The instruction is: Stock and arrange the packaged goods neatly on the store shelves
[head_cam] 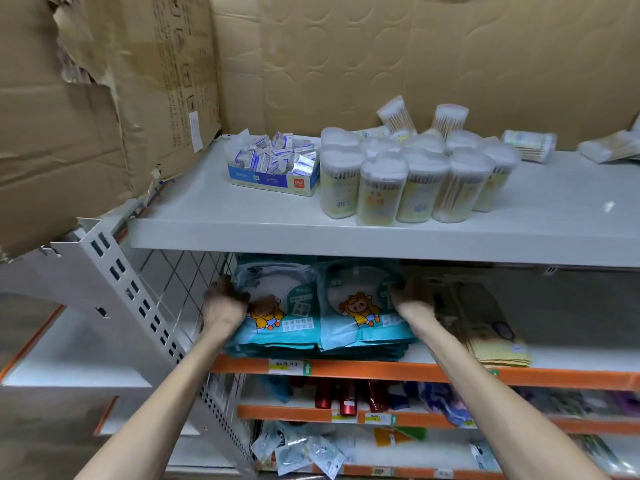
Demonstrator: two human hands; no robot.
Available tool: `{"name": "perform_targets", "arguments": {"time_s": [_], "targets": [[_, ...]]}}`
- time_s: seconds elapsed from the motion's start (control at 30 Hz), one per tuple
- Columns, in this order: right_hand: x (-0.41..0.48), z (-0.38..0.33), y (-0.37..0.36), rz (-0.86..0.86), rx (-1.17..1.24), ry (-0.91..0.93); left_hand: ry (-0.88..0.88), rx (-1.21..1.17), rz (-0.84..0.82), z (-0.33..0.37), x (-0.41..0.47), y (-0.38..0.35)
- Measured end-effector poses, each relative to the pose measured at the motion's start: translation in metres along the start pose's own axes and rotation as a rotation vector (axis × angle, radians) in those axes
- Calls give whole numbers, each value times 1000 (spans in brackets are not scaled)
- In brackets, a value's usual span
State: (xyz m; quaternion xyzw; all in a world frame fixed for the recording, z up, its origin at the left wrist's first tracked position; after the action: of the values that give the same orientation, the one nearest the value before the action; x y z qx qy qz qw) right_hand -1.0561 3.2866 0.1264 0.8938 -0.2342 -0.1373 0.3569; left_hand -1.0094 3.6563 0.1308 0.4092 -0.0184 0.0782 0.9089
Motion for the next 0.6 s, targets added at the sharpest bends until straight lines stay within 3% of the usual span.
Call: {"name": "perform_targets", "arguments": {"time_s": [0.1, 0.27, 0.47, 0.6], "targets": [[-7, -9, 2, 73, -293, 74, -37, 180, -45, 1, -4, -1], [-21, -7, 4, 129, -459, 121, -204, 497, -139, 25, -19, -10], [-45, -10, 6, -24, -510, 290, -464, 413, -151, 76, -34, -31], [-57, -13, 35, 86, -576, 474, -727, 365, -157, 137, -53, -57]]}}
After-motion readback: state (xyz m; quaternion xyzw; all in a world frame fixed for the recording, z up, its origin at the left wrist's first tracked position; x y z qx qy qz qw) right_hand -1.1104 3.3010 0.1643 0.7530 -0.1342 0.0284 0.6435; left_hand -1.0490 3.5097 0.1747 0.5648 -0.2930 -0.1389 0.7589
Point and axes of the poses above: each hand's wrist, its own x-axis towards the middle knuckle, its own y-axis out of the back of the hand, z = x × y, the point moved 6 cm from there along x, towards the middle knuckle, and after that the axes turned 4 degrees about -y, right-handed, at the moved point
